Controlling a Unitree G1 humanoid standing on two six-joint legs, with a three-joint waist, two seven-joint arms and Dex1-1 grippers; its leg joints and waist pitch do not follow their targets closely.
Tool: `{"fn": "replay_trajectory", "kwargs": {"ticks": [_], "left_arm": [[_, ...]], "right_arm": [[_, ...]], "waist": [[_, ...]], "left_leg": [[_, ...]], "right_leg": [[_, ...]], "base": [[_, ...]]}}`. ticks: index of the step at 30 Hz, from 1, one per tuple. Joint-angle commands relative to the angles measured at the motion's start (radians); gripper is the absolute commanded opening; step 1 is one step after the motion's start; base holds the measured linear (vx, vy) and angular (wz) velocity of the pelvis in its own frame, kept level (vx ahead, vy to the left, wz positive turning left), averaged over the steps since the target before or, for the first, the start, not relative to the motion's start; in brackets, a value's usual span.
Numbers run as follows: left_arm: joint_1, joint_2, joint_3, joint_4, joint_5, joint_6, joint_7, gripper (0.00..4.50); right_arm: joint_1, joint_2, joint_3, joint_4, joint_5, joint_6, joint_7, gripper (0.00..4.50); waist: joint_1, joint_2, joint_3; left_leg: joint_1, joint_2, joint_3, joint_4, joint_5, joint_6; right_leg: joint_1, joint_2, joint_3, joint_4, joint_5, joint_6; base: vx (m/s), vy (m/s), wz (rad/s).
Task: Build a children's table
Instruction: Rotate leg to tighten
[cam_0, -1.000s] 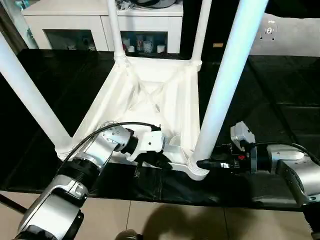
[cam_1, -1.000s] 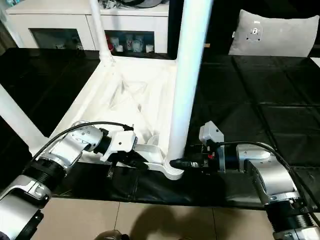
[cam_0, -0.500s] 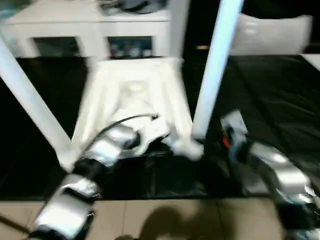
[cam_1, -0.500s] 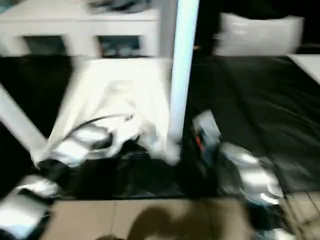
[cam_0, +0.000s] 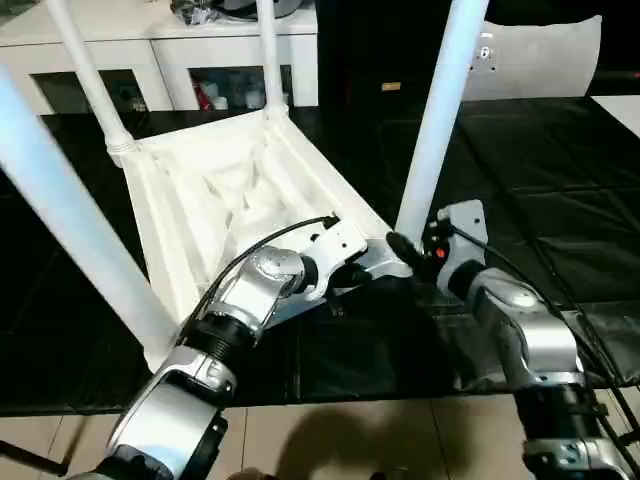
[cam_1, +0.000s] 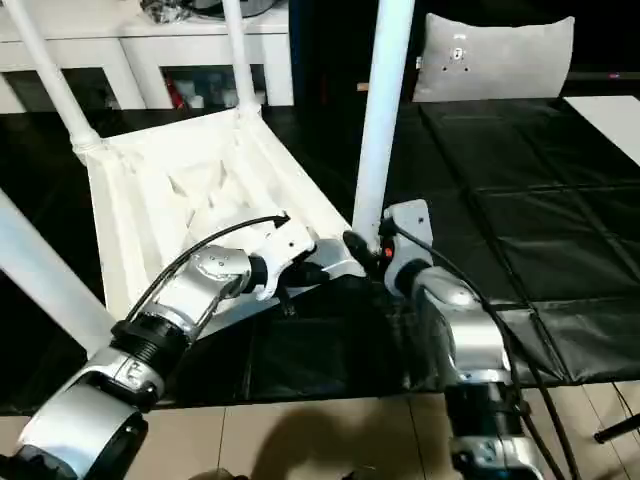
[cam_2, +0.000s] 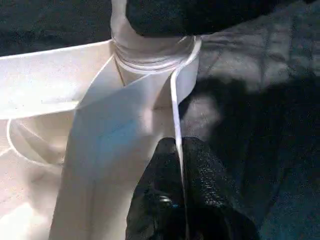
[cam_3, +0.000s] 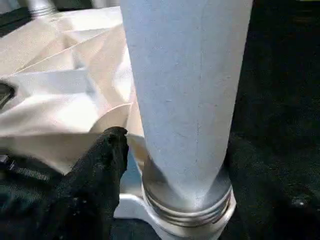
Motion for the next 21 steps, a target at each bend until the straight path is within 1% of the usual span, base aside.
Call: {"fn": "replay_trajectory", "kwargs": {"ticks": [1, 2, 4, 5, 6, 8, 9, 10, 11, 12, 13, 14, 15, 16, 17, 18, 19, 20, 21], "left_arm": [[-0.006, 0.019, -0.032, -0.053, 0.002, -0.067, -0.074, 0.00], [-0.002, 0.032, -0.038, -0.053, 0.005, -0.081, -0.092, 0.00], [0.009, 0.063, -0.052, -0.056, 0.009, -0.112, -0.141, 0.00], [0.014, 0.074, -0.057, -0.058, 0.006, -0.125, -0.160, 0.00], [0.019, 0.088, -0.063, -0.059, 0.005, -0.136, -0.182, 0.00], [0.028, 0.118, -0.080, -0.062, -0.003, -0.177, -0.244, 0.00], [0.033, 0.137, -0.089, -0.061, -0.004, -0.202, -0.281, 0.00], [0.033, 0.137, -0.089, -0.061, -0.004, -0.202, -0.281, 0.00], [0.040, 0.155, -0.097, -0.062, -0.014, -0.252, -0.330, 0.00], [0.043, 0.163, -0.099, -0.062, -0.018, -0.259, -0.350, 0.00], [0.042, 0.172, -0.105, -0.057, -0.018, -0.271, -0.367, 0.00], [0.040, 0.184, -0.111, -0.052, -0.019, -0.294, -0.394, 0.00], [0.038, 0.193, -0.115, -0.046, -0.020, -0.311, -0.413, 0.00], [0.035, 0.200, -0.118, -0.040, -0.021, -0.328, -0.431, 0.00], [0.034, 0.203, -0.118, -0.035, -0.023, -0.340, -0.442, 0.00], [0.029, 0.209, -0.117, -0.031, -0.038, -0.359, -0.477, 0.00], [0.028, 0.210, -0.117, -0.030, -0.043, -0.367, -0.487, 0.00], [0.025, 0.210, -0.117, -0.028, -0.049, -0.375, -0.497, 0.00], [0.023, 0.208, -0.115, -0.026, -0.053, -0.379, -0.505, 0.00]], "right_arm": [[0.009, -0.026, 0.022, -0.021, 0.025, -0.021, 0.067, 3.55], [0.014, -0.041, 0.018, -0.025, 0.029, -0.027, 0.090, 3.60], [0.029, -0.089, 0.015, -0.038, 0.041, -0.050, 0.167, 3.85], [0.035, -0.106, 0.015, -0.044, 0.045, -0.059, 0.195, 3.99], [0.042, -0.130, 0.017, -0.053, 0.053, -0.071, 0.237, 3.99], [0.055, -0.186, 0.036, -0.072, 0.063, -0.090, 0.320, 4.05], [0.062, -0.226, 0.056, -0.078, 0.060, -0.106, 0.374, 4.29], [0.062, -0.226, 0.056, -0.078, 0.060, -0.106, 0.374, 4.38], [0.066, -0.255, 0.067, -0.081, 0.064, -0.118, 0.422, 4.46], [0.067, -0.266, 0.072, -0.083, 0.067, -0.121, 0.442, 4.46], [0.067, -0.282, 0.078, -0.082, 0.074, -0.130, 0.477, 4.46], [0.068, -0.299, 0.084, -0.086, 0.095, -0.126, 0.530, 4.46], [0.069, -0.311, 0.087, -0.087, 0.114, -0.123, 0.573, 4.46], [0.067, -0.319, 0.089, -0.080, 0.126, -0.128, 0.607, 4.46], [0.066, -0.323, 0.089, -0.073, 0.131, -0.132, 0.628, 4.21], [0.056, -0.330, 0.097, -0.045, 0.150, -0.138, 0.681, 4.21], [0.053, -0.334, 0.102, -0.037, 0.159, -0.137, 0.697, 4.09], [0.048, -0.337, 0.107, -0.029, 0.167, -0.131, 0.714, 4.00], [0.045, -0.339, 0.110, -0.023, 0.171, -0.128, 0.727, 3.87]], "waist": [[0.010, -0.011, -0.067], [0.012, -0.010, -0.068], [0.025, -0.010, -0.068], [0.028, -0.012, -0.068], [0.035, -0.009, -0.068], [0.042, -0.011, -0.068], [0.047, -0.012, -0.068], [0.047, -0.011, -0.068], [0.047, -0.010, -0.068], [0.049, -0.011, -0.068], [0.046, -0.017, -0.067], [0.050, -0.013, -0.067], [0.051, -0.017, -0.067], [0.055, -0.018, -0.068], [0.055, -0.016, -0.067], [0.058, -0.017, -0.069], [0.061, -0.017, -0.068], [0.061, -0.025, -0.069], [0.066, -0.025, -0.069]], "left_leg": [[0.004, 0.049, -0.018, -0.062, -0.167, 0.085], [0.004, 0.049, -0.018, -0.062, -0.167, 0.084], [0.010, 0.054, -0.018, -0.062, -0.175, 0.084], [0.010, 0.055, -0.017, -0.062, -0.171, 0.084], [0.008, 0.057, -0.019, -0.063, -0.162, 0.084], [0.009, 0.056, -0.018, -0.063, -0.162, 0.088], [0.008, 0.057, -0.019, -0.063, -0.160, 0.091], [0.008, 0.058, -0.018, -0.063, -0.163, 0.092], [0.007, 0.057, -0.017, -0.062, -0.164, 0.092], [0.007, 0.057, -0.017, -0.062, -0.170, 0.091], [0.006, 0.058, -0.016, -0.063, -0.169, 0.091], [0.007, 0.058, -0.017, -0.062, -0.171, 0.091], [0.007, 0.059, -0.015, -0.061, -0.179, 0.098], [0.007, 0.061, -0.016, -0.062, -0.173, 0.102], [0.007, 0.062, -0.016, -0.061, -0.168, 0.101], [0.007, 0.061, -0.015, -0.060, -0.164, 0.102], [0.007, 0.062, -0.015, -0.060, -0.162, 0.103], [0.006, 0.061, -0.014, -0.060, -0.157, 0.105], [0.007, 0.062, -0.014, -0.059, -0.149, 0.107]], "right_leg": [[0.062, -0.078, 0.048, -0.089, -0.223, -0.199], [0.063, -0.079, 0.047, -0.088, -0.225, -0.198], [0.059, -0.079, 0.049, -0.088, -0.232, -0.194], [0.060, -0.079, 0.050, -0.087, -0.224, -0.194], [0.060, -0.080, 0.050, -0.082, -0.208, -0.196], [0.060, -0.081, 0.049, -0.081, -0.199, -0.198], [0.062, -0.082, 0.049, -0.079, -0.194, -0.197], [0.061, -0.083, 0.050, -0.079, -0.193, -0.198], [0.060, -0.083, 0.049, -0.080, -0.198, -0.202], [0.060, -0.083, 0.049, -0.081, -0.211, -0.200], [0.060, -0.082, 0.048, -0.081, -0.213, -0.201], [0.060, -0.084, 0.048, -0.080, -0.226, -0.201], [0.061, -0.083, 0.047, -0.082, -0.239, -0.199], [0.060, -0.084, 0.048, -0.081, -0.244, -0.196], [0.058, -0.084, 0.048, -0.080, -0.243, -0.196], [0.057, -0.084, 0.047, -0.080, -0.239, -0.199], [0.056, -0.085, 0.047, -0.080, -0.239, -0.202], [0.058, -0.084, 0.047, -0.079, -0.235, -0.202], [0.056, -0.084, 0.047, -0.078, -0.232, -0.204]], "base": [[0.000, 0.000, 0.00], [0.000, 0.000, 0.00], [0.000, 0.000, 0.00], [0.000, 0.000, 0.00], [0.000, 0.000, 0.00], [0.000, 0.000, 0.00], [0.000, 0.000, 0.00], [0.000, 0.000, 0.00], [0.000, 0.000, 0.00], [0.000, 0.000, 0.00], [0.000, 0.000, 0.00], [0.000, 0.000, 0.00], [0.000, 0.000, 0.00], [0.000, 0.000, 0.00], [0.000, 0.000, 0.00], [0.000, 0.000, 0.00], [0.000, 0.000, 0.00], [0.000, 0.000, 0.00], [0.000, 0.000, 0.00]]}}
